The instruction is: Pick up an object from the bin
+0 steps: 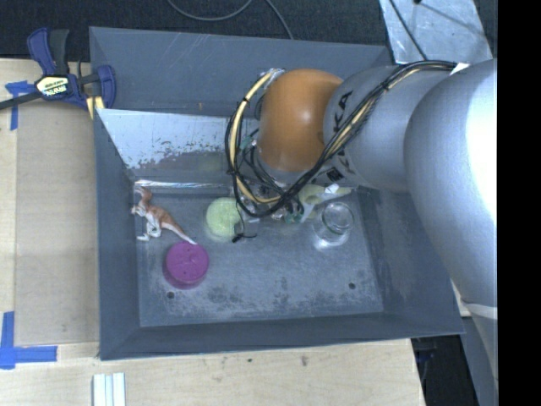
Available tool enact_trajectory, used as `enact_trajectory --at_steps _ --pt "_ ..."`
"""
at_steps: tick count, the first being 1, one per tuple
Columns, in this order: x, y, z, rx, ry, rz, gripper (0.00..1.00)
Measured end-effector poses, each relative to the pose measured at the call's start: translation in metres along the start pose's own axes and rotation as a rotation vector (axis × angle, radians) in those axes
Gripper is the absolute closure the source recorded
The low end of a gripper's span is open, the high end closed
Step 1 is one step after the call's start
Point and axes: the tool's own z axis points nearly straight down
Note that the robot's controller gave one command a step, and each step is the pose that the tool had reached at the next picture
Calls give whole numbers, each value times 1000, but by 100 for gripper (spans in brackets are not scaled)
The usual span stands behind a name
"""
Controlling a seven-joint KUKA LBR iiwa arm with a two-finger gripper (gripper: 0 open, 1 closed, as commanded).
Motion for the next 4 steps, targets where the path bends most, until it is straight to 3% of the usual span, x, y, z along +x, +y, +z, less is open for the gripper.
enact_trajectory --at_steps 2,3,4 --pt "1 0 -3 0 1 0 100" --pt "3 0 -22 1 7 0 100" --pt "1 0 -42 1 2 0 100"
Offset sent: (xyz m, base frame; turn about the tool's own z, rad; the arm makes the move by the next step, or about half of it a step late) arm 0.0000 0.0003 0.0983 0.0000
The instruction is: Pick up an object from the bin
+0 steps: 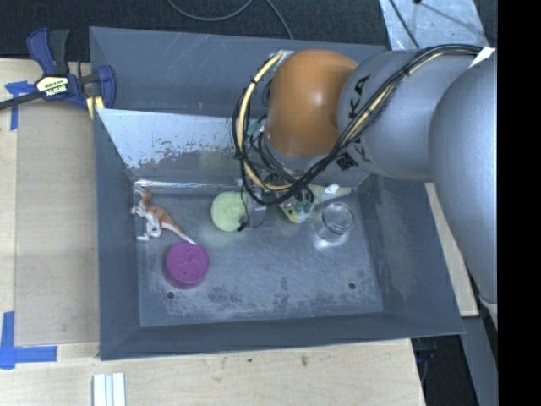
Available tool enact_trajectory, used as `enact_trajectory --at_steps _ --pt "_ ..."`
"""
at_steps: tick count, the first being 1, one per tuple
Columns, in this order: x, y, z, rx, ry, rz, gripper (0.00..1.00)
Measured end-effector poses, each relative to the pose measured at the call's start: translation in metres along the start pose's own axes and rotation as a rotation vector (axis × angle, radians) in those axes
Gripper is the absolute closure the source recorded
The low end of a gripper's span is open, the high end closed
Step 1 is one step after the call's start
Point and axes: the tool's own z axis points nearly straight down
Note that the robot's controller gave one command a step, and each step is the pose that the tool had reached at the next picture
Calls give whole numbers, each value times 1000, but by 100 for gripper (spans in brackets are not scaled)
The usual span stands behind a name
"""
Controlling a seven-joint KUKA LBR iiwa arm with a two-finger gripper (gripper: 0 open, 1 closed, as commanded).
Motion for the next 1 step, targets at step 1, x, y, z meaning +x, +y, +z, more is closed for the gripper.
enact_trajectory --at_steps 1 --pt "-1 0 -11 0 -5 0 100"
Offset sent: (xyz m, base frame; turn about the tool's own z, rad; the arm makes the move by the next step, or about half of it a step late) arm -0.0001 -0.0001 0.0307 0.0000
